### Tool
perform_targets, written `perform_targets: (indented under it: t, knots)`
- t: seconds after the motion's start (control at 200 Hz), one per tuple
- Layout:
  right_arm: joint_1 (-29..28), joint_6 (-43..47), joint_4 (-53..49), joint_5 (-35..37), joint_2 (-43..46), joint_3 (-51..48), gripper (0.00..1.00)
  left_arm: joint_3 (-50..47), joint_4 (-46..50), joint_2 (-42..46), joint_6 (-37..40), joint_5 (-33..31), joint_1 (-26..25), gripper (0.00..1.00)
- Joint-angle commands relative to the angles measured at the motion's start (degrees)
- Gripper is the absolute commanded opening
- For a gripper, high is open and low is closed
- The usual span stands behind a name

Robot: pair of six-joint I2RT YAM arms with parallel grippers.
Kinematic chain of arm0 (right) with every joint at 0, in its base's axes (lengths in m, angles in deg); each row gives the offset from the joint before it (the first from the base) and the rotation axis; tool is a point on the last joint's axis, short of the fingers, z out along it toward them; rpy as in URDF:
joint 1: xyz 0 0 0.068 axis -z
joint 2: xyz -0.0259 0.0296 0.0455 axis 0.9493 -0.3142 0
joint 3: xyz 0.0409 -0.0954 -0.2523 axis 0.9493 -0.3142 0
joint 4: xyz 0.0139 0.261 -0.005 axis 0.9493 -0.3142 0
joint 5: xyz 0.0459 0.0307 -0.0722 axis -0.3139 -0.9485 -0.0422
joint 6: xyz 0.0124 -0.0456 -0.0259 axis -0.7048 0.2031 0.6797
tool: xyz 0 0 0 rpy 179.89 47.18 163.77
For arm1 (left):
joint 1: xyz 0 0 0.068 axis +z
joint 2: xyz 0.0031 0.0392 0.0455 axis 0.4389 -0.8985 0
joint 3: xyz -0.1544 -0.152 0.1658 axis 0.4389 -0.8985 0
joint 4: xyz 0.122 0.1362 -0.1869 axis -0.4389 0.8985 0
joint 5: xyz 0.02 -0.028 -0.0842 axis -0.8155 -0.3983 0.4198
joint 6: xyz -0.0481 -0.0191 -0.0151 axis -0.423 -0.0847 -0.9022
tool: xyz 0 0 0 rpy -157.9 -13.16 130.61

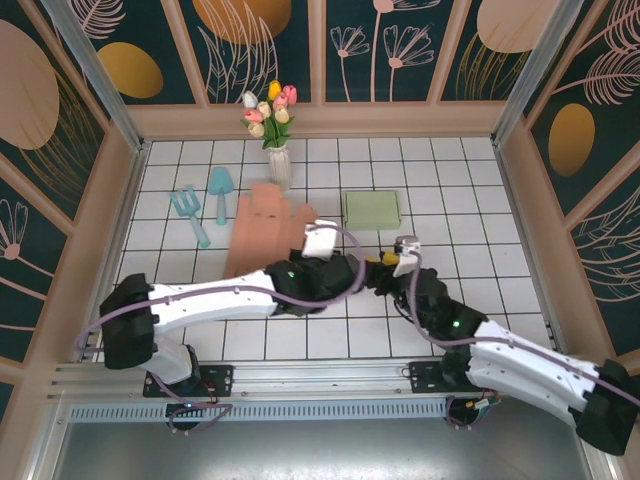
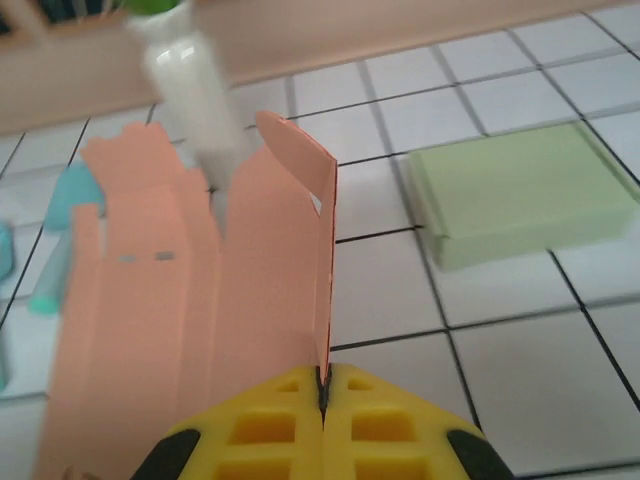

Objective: Fold the paper box

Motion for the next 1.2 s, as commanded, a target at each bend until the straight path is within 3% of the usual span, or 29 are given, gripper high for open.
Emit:
perform_targets:
  t: [0.0, 0.175, 0.27, 0.305, 0.33, 0.365, 0.43, 0.465, 0.54, 0.696, 0.796, 0.906, 1.091, 1.191]
  knots:
    - [-0.29, -2.22, -8.23, 6.99, 9.44, -1.65, 0.6, -0.36, -6.74, -5.91, 17.97, -3.8, -2.97, 0.0]
    - [-0.25, -4.14, -15.48, 11.72, 22.01, -1.83, 0.6, -6.23, -16.71, -8.45, 28.74, 5.05, -3.7, 0.0]
    - [-0.27, -4.51, -17.32, 13.14, 24.71, -2.13, 0.6, -11.19, -22.76, -5.6, 32.52, 12.81, -3.88, 0.0]
    - [-0.27, -4.62, -17.4, 13.4, 24.69, -2.21, 0.6, -11.94, -24.13, -4.62, 32.7, 13.78, -3.93, 0.05]
    - [-0.27, -4.61, -17.21, 13.48, 24.24, -2.32, 0.6, -13.06, -24.72, -4.07, 32.47, 13.95, -3.93, 0.09]
    - [-0.27, -4.53, -16.69, 13.52, 23.34, -2.33, 0.61, -14.1, -25.12, -3.42, 31.88, 13.1, -3.91, 0.24]
    - [-0.3, -4.07, -15.52, 13.27, 20.53, -2.04, 0.62, -14.39, -24.33, -2.29, 29.72, 10.29, -3.88, 0.66]
    - [-0.27, -3.77, -14.97, 12.98, 18.44, -1.56, 0.62, -14.32, -23.35, -1.61, 28.16, 8.54, -3.87, 0.72]
    - [-0.27, -2.72, -13.83, 12.07, 13.37, -0.19, 0.62, -13.99, -20.02, 0.69, 23.26, 5.87, -2.93, 0.75]
    - [-0.08, 0.04, -11.65, 9.94, 3.2, 3.55, 0.64, -17.73, -15.12, 10.06, 11.96, 7.97, 2.78, 0.75]
    - [0.06, 1.55, -11.3, 7.89, -2.28, 6.15, 0.64, -21.44, -8.54, 17.02, -1.58, 7.2, 7.18, 0.8]
    - [0.08, 2.15, -10.15, 6.16, -6.6, 7.31, 0.64, -27.98, -3.85, 24.39, -14.82, 14.33, 15.5, 0.84]
    - [0.08, 1.86, -6.85, 2.11, -10.85, 6.72, 0.64, -40.38, -8.41, 34.1, -20.12, 22.47, 27.95, 0.84]
    - [0.01, 1.97, -6.07, 0.82, -12.83, 6.64, 0.64, -44.29, -13.54, 35.41, -20.08, 28.44, 31.78, 0.86]
